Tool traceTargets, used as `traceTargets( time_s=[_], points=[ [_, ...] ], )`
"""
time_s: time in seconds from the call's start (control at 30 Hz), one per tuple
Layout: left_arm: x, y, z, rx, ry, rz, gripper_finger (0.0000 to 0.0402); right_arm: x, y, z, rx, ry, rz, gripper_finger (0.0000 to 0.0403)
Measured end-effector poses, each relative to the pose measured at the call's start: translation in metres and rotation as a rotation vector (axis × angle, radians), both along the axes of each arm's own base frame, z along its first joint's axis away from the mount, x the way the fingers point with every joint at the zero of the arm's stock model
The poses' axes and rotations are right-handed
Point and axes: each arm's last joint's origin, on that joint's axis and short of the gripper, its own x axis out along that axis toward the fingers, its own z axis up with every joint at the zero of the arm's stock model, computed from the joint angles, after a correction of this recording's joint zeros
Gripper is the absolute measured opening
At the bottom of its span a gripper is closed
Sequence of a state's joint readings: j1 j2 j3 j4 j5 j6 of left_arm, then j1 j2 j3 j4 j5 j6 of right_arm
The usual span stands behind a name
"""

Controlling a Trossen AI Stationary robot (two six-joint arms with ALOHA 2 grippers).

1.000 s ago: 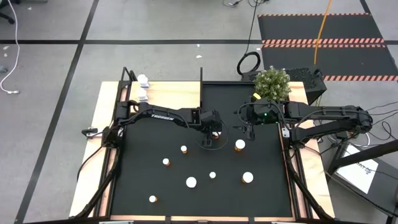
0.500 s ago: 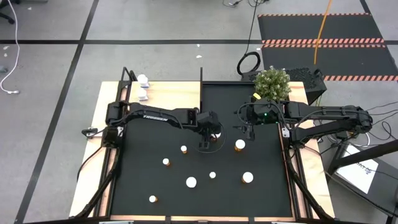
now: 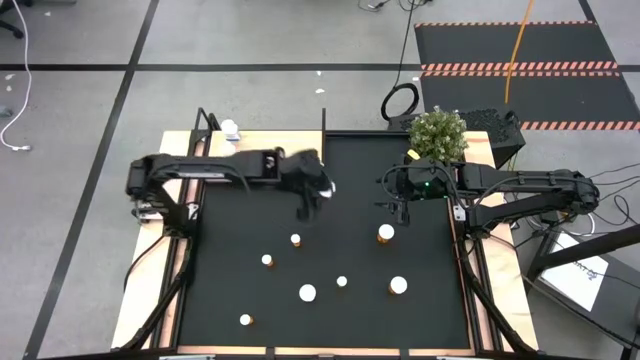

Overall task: Pick and place medicine bottles onto shelf by color
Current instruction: Put the large orange pill bottle on the shelf

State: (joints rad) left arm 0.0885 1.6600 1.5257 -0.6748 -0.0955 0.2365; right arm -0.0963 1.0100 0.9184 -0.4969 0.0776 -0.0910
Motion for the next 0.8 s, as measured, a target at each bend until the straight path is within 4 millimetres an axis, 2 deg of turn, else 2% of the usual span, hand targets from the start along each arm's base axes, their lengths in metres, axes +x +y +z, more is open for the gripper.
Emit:
traceTargets(
  time_s=[0.17, 0.33, 0.47, 0.8],
  points=[
    [-0.037, 0.013, 0.037, 0.046, -0.054, 0.077, 0.0211, 0.0, 0.0, 0.0, 0.0, 0.001, 0.0, 0.0297],
    [-0.073, 0.038, 0.061, 0.095, -0.076, 0.197, 0.0211, 0.0, 0.0, 0.0, 0.0, -0.007, 0.0, 0.0297],
    [-0.094, 0.064, 0.069, 0.101, -0.078, 0.303, 0.0211, 0.0, 0.0, 0.0, 0.0, -0.006, 0.0, 0.0297],
    [-0.133, 0.132, 0.064, 0.077, -0.049, 0.589, 0.0211, 0.001, 0.0, 0.001, -0.005, -0.012, 0.003, 0.0297]
  ],
)
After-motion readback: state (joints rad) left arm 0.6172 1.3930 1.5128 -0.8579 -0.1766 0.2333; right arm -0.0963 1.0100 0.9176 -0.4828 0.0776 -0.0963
